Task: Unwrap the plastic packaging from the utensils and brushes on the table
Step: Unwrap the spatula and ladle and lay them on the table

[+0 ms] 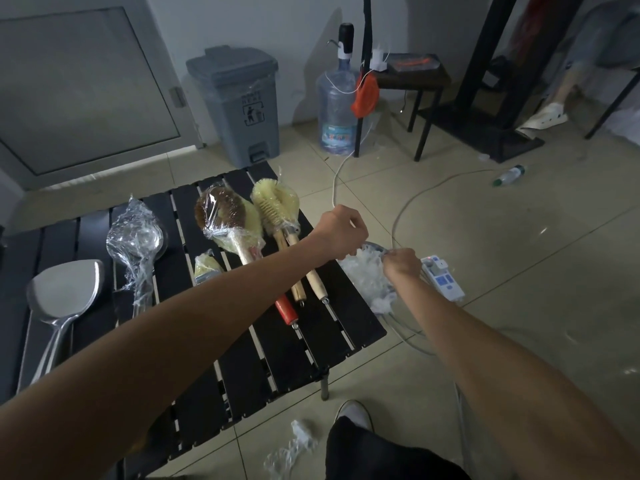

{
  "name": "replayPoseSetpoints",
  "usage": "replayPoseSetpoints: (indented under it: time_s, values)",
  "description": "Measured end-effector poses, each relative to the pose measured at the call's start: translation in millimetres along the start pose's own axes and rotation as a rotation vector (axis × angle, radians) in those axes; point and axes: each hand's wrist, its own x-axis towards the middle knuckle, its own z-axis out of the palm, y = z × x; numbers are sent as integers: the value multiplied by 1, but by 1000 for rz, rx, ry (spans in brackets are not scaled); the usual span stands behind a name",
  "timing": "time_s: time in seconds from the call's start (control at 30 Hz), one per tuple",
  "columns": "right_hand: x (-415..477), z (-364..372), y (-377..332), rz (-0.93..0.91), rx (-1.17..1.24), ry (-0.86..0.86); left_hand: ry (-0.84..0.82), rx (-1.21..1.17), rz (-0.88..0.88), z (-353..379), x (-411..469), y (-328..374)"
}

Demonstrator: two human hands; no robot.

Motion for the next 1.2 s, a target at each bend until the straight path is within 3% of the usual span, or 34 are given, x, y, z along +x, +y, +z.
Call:
replayPoseSetpoints:
  time_s: [0.2,0.5,0.77,1.0,1.2]
  values:
    - [-21,-16,-29,-186,85,79,31,-66,24,-27,-26,-3]
    - [-46,-17,-31,-166,130,-101,56,-102,-15,-49,-60,-23]
    - [-72,-4,-15,-66,216,-131,17,-114,-20,-42,-86,-29]
    - [-59,11,85,-126,-167,-221,-109,-231,26,13,-74,-5]
    - [-43,59,185,-56,-597,-536,-215,-333,56,54,-51,-1]
